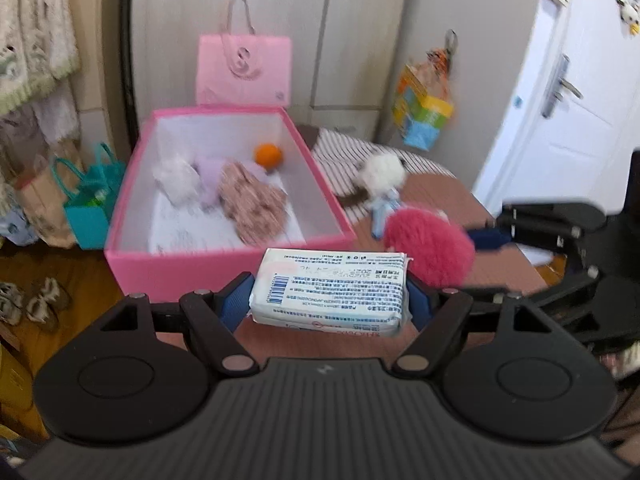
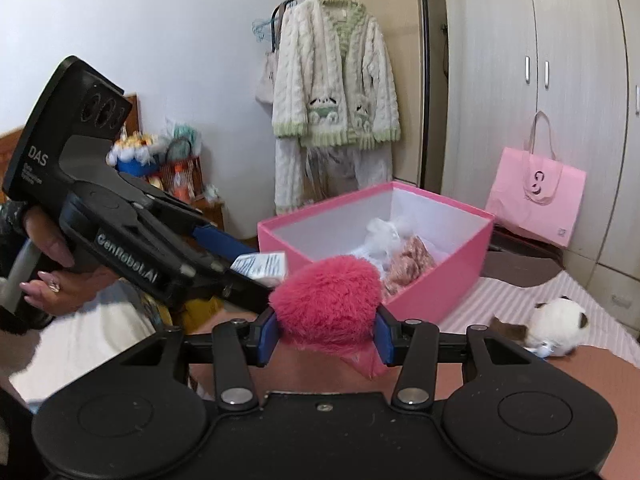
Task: Organize soft objects
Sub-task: 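Carry the soap bar with the left tool while the right tool carries the pink ball to the box, then lower the soap bar and pink ball into the box and open both tools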
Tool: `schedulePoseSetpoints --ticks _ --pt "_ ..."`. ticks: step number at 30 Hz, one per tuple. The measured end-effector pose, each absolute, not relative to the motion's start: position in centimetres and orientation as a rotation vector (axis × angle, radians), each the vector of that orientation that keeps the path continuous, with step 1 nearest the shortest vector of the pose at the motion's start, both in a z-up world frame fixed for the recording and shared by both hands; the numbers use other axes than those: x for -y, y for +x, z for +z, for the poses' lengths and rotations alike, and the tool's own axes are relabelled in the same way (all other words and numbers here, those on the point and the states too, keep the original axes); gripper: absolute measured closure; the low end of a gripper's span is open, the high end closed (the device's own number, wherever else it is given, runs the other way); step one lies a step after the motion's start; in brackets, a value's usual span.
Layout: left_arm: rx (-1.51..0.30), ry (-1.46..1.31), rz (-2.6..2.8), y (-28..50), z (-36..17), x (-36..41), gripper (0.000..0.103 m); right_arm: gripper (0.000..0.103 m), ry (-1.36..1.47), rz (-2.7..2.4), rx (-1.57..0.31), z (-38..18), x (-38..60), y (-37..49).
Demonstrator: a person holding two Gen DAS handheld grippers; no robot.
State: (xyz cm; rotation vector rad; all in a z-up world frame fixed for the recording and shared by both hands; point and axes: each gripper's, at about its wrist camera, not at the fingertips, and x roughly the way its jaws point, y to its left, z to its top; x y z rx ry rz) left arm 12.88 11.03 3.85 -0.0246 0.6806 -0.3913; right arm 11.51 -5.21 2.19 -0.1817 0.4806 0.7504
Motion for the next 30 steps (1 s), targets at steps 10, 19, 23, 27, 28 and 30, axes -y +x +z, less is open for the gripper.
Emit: schedulePoseSetpoints --ticks 10,19,23,27,28,30 --pt "-0.611 -0.074 -0.318 19.1 4.5 -13.4 0.026 0.050 -0.129 0.735 -0.495 2.8 3.6 18.0" --pt "-0.729 -0.089 -0.173 28.8 1.6 -15.8 0.026 0.050 -0.181 0.712 -0.526 2.4 1.4 25.0" --pt "-0.783 -0.090 -0.142 31.0 0.5 -15.9 0.026 0.050 -0.239 0.679 -0.578 1.2 -0.2 28.3" --pt "-0.826 -0.112 -0.153 32.3 -0.1 -15.8 0.026 0.049 -0.267 0.642 -0.661 0.6 -1.1 31.5" --pt "-0.827 -0.110 -0.159 32.5 0.0 -15.7 0.026 0.049 -0.277 0.651 -0.669 0.6 -1.4 32.2" --pt "-0.826 -0.140 -0.175 33.0 0.1 -15.7 0.026 0.049 -0.328 0.667 -0.690 0.3 -2.1 33.1"
